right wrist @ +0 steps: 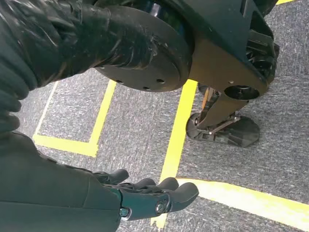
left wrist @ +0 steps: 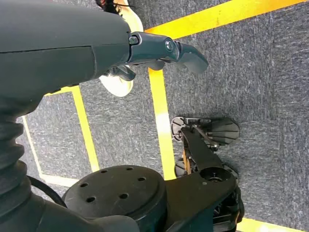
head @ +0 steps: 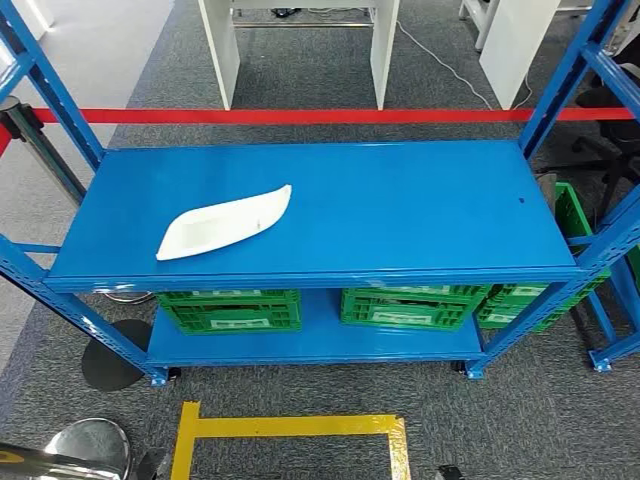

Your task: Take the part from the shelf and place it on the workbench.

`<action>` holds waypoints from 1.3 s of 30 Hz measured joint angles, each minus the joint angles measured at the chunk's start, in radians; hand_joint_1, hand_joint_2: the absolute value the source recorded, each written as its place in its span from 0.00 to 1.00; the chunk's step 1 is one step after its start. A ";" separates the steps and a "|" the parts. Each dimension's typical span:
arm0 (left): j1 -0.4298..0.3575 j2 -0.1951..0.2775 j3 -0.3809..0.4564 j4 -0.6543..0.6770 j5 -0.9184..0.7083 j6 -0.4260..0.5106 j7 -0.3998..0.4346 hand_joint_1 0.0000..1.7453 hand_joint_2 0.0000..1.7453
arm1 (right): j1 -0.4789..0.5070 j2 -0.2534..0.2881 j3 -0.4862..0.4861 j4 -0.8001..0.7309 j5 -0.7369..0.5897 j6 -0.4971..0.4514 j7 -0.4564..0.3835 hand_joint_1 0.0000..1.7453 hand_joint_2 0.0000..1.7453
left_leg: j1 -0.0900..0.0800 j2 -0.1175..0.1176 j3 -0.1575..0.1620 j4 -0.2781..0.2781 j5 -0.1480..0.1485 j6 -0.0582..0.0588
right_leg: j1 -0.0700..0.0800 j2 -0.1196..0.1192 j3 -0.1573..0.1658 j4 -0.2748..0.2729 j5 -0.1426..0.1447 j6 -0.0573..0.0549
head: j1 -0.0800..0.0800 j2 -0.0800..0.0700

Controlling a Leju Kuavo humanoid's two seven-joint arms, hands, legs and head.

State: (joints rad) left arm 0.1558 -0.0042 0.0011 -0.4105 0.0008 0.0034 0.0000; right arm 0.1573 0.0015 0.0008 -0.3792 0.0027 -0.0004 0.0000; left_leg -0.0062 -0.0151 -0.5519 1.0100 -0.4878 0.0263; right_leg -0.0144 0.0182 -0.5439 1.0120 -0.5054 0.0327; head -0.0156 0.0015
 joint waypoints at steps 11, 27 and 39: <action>0.016 -0.020 0.031 -0.011 0.069 -0.038 -0.009 0.00 1.00 | -0.015 -0.022 0.130 0.019 -0.151 -0.031 -0.067 0.00 1.00 | 0.000 0.000 0.000 0.000 0.000 0.000 | 0.000 0.000 0.000 0.000 0.000 0.000 | 0.000 0.000; 0.121 -0.104 0.217 -0.225 0.226 -0.120 0.043 0.00 1.00 | -0.077 -0.095 0.433 0.151 -0.494 -0.090 -0.246 0.00 1.00 | 0.000 0.000 0.000 0.000 0.000 0.000 | 0.000 0.000 0.000 0.000 0.000 0.000 | 0.000 0.000; 0.189 -0.159 0.347 -0.384 0.331 -0.177 0.083 0.00 1.00 | -0.119 -0.145 0.630 0.244 -0.728 -0.130 -0.367 0.00 1.00 | 0.000 0.000 0.000 0.000 0.000 0.000 | 0.000 0.000 0.000 0.000 0.000 0.000 | 0.000 0.000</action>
State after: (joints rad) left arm 0.3449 -0.1634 0.3483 -0.7942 0.3318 -0.1731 0.0831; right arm 0.0388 -0.1432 0.6305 -0.1354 -0.7251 -0.1302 -0.3674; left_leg -0.0064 -0.0151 -0.5520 1.0102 -0.4881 0.0266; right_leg -0.0145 0.0181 -0.5441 1.0117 -0.5053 0.0328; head -0.0157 0.0015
